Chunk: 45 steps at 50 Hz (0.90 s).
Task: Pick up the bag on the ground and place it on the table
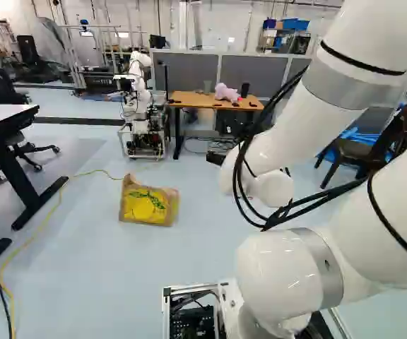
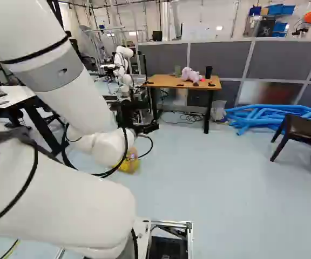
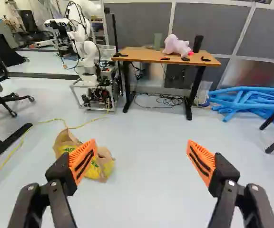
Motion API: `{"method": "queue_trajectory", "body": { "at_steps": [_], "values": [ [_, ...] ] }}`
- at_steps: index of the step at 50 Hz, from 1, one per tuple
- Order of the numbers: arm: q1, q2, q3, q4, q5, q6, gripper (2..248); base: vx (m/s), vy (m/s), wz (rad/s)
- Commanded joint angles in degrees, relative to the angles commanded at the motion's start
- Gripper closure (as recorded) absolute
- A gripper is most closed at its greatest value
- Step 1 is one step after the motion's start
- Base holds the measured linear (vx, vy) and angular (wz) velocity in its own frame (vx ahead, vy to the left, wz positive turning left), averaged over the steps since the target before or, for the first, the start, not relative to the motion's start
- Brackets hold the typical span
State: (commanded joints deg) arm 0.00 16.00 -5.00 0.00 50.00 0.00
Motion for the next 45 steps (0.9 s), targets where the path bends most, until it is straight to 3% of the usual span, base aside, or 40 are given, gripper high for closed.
{"method": "queue_trajectory", "body": {
  "at_steps": [45],
  "values": [
    [0.0, 0.0, 0.0, 0.0, 0.0, 0.0, 3, 0.014, 0.006, -0.002]
  ]
}}
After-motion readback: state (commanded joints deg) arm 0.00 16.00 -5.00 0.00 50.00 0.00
